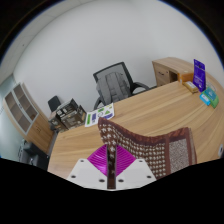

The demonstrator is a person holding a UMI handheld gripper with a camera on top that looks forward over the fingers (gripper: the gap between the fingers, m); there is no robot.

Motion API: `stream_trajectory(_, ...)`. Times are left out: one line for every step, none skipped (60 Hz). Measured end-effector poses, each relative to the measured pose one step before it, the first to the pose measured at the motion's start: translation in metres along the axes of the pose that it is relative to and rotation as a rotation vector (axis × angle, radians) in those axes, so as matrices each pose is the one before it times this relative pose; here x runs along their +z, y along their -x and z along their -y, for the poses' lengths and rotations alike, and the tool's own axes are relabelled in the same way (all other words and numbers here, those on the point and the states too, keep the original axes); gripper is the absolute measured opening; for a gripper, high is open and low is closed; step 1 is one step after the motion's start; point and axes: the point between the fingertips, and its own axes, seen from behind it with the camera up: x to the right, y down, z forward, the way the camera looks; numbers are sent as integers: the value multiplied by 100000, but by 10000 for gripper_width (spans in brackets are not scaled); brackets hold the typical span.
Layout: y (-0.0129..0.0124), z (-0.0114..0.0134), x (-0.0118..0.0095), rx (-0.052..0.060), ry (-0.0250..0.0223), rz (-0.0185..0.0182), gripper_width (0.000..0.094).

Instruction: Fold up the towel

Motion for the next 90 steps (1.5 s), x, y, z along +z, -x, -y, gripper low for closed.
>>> stream_trajectory(164,460,-349,1019,-752,1282,69)
stream_trajectory(51,423,-302,759,-688,913,70)
stream_trajectory(-76,374,-299,576,-584,634,70)
stream_trajectory(-231,310,-251,336,-509,289,70)
stream_trajectory(-385,289,-228,291,-432,-11,70)
stream_trajectory(-520,193,-198,230,-373,-322,69)
stream_trajectory(-668,170,-148,109,-342,-737,70)
stream_trajectory(-740,138,-80,151,-440,-1035,69)
stream_trajectory(-868,109,-66,-351,-94,-1372,69)
stream_trajectory(-974,-8,-13,-474,-3,-1504,69)
stream_trajectory(-1006,-100,61,-443,182,-1744,70)
stream_trajectory(-994,-189,181,-185,548,-1772,70)
stream_trajectory(-1088,-298,126,-261,831,-1915,71)
stream_trajectory(-1089,-337,149,-147,997,-1804,72)
stream_trajectory(-1067,-346,162,-14,961,-1619,74)
stream_trajectory(-996,-304,168,176,868,-1454,76)
stream_trajectory(-1016,-286,169,323,717,-1262,82)
stream_trajectory(-942,-292,188,321,695,-1189,91)
stream_trajectory(-938,-303,162,228,826,-1221,105)
stream_trajectory(-931,-343,144,136,967,-1216,123)
stream_trajectory(-940,-354,126,78,1086,-1284,140)
stream_trajectory(-1310,-463,178,-154,630,-968,157)
stream_trajectory(-791,-278,30,266,1227,-1493,181)
stream_trajectory(-1017,-210,58,-13,1003,-1695,216)
stream_trajectory(-606,-295,-54,182,631,-2133,262)
stream_trajectory(-788,-51,-89,-52,631,-1760,319)
stream_trajectory(-725,35,-115,-242,203,-1537,377)
stream_trajectory(-646,116,-146,-473,-171,-1215,438)
stream_trajectory(-543,140,-196,-671,-429,-957,502)
stream_trajectory(-659,194,-199,-731,-322,-625,573)
stream_trajectory(-392,152,-240,-736,-581,-732,649)
stream_trajectory(-438,48,-206,-891,-677,-872,716)
stream_trajectory(-322,109,-267,-1009,-582,-776,780)
stream_trajectory(-364,104,-305,-1153,-490,-845,824)
stream_trajectory(-314,84,-335,-1149,-459,-906,859)
stream_trajectory(-376,101,-374,-1144,-449,-1247,866)
stream_trajectory(-192,70,-363,-1264,-458,-734,861)
stream_trajectory(-79,59,-400,-1263,-420,-421,853)
stream_trajectory(-4,51,-424,-1191,-438,-329,847)
stream_trajectory(-93,244,-517,-1091,-82,-85,848)
stream_trajectory(36,-10,-449,-1070,-718,-315,853)
stream_trajectory(-77,161,-461,-1098,-582,-131,855)
stream_trajectory(161,6,-475,-920,-647,-64,854)
stream_trajectory(187,6,-535,-786,-504,-33,855)
stream_trajectory(217,8,-560,-596,-471,22,854)
stream_trajectory(231,20,-604,-485,-562,73,855)
stream_trajectory(275,21,-625,-438,-582,157,855)
stream_trajectory(306,6,-637,-424,-529,225,854)
stream_trajectory(335,-5,-639,-395,-510,305,852)
stream_trajectory(357,78,-620,-433,-294,377,854)
stream_trajectory(300,-61,-647,-358,-529,268,854)
stream_trajectory(294,-36,-712,-418,-556,122,853)
stream_trajectory(136,49,-811,-540,-492,108,854)
stream_trajectory(270,14,-728,-497,-760,-42,856)
stream_trajectory(267,-33,-773,-491,-682,-75,856)
stream_trajectory(248,-71,-790,-488,-610,-97,855)
stream_trajectory(229,-66,-822,-533,-595,-93,855)
stream_trajectory(220,-18,-860,-592,-742,-109,856)
stream_trajectory(245,2,-910,-559,-944,-88,857)
stream_trajectory(186,74,-974,-515,-713,127,857)
stream_trajectory(305,-48,-849,-465,-705,-256,856)
stream_trajectory(215,-102,-865,-545,-649,-207,855)
stream_trajectory(214,-144,-915,-529,-554,-241,855)
stream_trajectory(230,-132,-957,-493,-517,-159,854)
stream_trajectory(279,-122,-978,-413,-545,-147,856)
stream_trajectory(246,-98,-997,-417,-525,-74,858)
stream_trajectory(201,-116,-978,-395,-567,-169,859)
stream_trajectory(192,-134,-990,-388,-537,-215,859)
stream_trajectory(238,-128,-971,-428,-481,-143,859)
stream_trajectory(224,-166,-971,-407,-458,0,859)
stream_trajectory(72,-233,-825,-429,-702,351,859)
stream_trajectory(293,-51,-1077,-450,-199,-15,861)
stream_trajectory(189,-167,-961,-484,-306,-74,860)
stream_trajectory(139,-141,-909,-467,-364,-181,857)
stream_trajectory(121,-125,-935,-404,-476,-253,859)
stream_trajectory(143,-122,-927,-362,-594,-329,859)
stream_trajectory(97,-143,-889,-414,-530,-284,860)
stream_trajectory(89,-292,-712,-507,-623,-209,859)
stream_trajectory(95,-193,-828,-540,-188,-274,857)
stream_trajectory(89,-209,-773,-460,-68,-268,857)
stream_trajectory(138,-365,-753,-393,-254,-191,857)
stream_trajectory(27,33,-912,-245,409,-57,858)
stream_trajectory(70,-130,-672,-156,-17,-12,858)
stream_trajectory(48,-93,-683,-51,-139,-17,859)
stream_trajectory(47,-58,-641,10,-238,27,860)
stream_trajectory(15,-28,-632,50,-290,40,861)
stream_trajectory(34,1,-619,107,-381,-3,860)
stream_trajectory(23,18,-617,128,-463,-31,859)
stream_trajectory(7,-345,-349,8,-945,-40,859)
stream_trajectory(27,139,-671,151,-250,-88,859)
